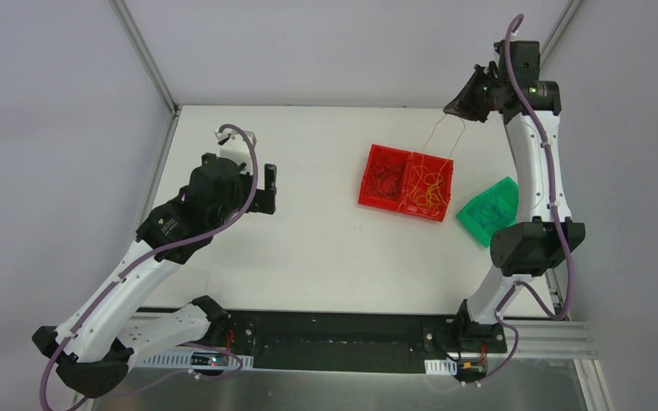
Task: Untangle the cables
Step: Pick up the cable from the bin.
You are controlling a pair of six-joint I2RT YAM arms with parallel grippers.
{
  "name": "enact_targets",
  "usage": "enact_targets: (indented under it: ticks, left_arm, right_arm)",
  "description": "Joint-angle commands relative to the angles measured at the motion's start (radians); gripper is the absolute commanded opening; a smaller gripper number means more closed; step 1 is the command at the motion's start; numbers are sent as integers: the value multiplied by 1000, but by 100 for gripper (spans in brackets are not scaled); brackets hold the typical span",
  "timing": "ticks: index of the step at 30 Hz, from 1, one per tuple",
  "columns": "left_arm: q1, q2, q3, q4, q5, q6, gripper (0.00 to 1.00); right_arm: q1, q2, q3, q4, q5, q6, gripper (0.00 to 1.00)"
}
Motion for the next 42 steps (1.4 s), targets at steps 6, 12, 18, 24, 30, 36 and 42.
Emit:
enact_targets:
  ticks: [6,12,18,24,30,36,42]
  left_arm:
    - [6,4,30,-6,1,-7,99]
    - [6,17,35,-5,8,-11,99]
    - [7,28,39,-5,16,-13,99]
    - [6,23,39,-5,17,-13,99]
    - [7,19,42,-6,14,-7,99]
    - [6,10,44,-6,14,-7,99]
    - [6,9,45,-9,12,-5,99]
  right_arm:
    - [-4,-39,-114,38,50,-24,0]
    - [10,-64,-272,110,64,-30,0]
    - [26,-46,-341,162,47,-34,0]
    - [30,-23,-334,164,52,-36,0]
    - [27,12,-184,102,23,-30,0]
    - [-15,84,81,-43,99,-28,0]
    - [-45,87,119,-52,105,-11,0]
